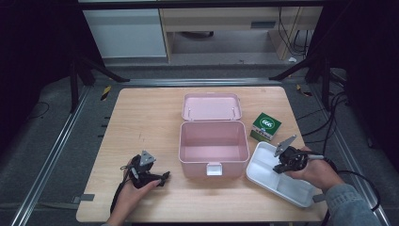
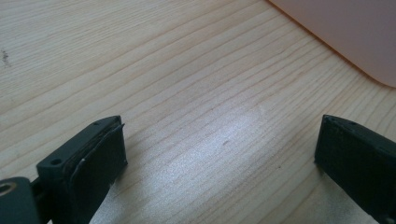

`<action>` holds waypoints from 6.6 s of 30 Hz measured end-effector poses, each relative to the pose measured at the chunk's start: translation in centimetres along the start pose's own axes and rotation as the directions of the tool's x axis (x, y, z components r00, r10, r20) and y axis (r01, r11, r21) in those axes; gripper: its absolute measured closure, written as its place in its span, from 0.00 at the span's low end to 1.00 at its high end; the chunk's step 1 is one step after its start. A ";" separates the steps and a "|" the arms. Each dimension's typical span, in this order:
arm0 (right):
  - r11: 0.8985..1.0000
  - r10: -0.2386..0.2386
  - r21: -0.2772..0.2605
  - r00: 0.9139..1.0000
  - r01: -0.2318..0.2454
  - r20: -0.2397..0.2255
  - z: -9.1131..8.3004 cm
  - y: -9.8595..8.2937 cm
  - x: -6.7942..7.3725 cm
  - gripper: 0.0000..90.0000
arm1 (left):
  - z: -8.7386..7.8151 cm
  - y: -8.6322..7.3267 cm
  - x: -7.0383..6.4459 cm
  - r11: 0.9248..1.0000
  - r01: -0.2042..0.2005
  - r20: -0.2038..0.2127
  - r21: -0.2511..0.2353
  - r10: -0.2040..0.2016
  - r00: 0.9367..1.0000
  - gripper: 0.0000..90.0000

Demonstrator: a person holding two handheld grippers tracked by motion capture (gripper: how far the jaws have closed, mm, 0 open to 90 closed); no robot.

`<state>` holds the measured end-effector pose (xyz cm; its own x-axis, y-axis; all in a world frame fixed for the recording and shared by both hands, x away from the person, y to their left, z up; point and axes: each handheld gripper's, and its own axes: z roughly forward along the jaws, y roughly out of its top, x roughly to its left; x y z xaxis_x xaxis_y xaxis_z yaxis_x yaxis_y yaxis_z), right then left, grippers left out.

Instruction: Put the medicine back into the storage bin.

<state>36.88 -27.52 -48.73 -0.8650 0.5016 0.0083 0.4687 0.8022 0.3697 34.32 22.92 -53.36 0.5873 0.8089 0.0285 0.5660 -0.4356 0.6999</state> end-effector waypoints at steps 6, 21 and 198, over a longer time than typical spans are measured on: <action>0.995 0.066 -0.077 0.998 -0.065 0.013 -1.1 0.3 -0.5 0.65 | 0.0 0.0 0.0 1.000 0.001 -0.001 0.000 -0.001 1.000 0.01; 0.968 0.186 -0.193 0.973 -0.158 0.134 -6.4 4.2 -4.2 0.25 | 0.0 0.0 -0.1 1.000 0.005 -0.003 -0.003 -0.005 1.000 0.01; 0.913 -0.400 -0.082 0.916 0.400 0.014 -5.0 28.3 5.5 0.19 | 0.0 0.0 -0.1 1.000 0.010 -0.005 -0.007 -0.010 1.000 0.01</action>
<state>44.44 -3.68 -33.60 -0.9777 0.1433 -0.1533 0.0676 0.9065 0.4167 34.26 22.84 -53.39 0.5787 0.8152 0.0256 0.5677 -0.4252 0.7049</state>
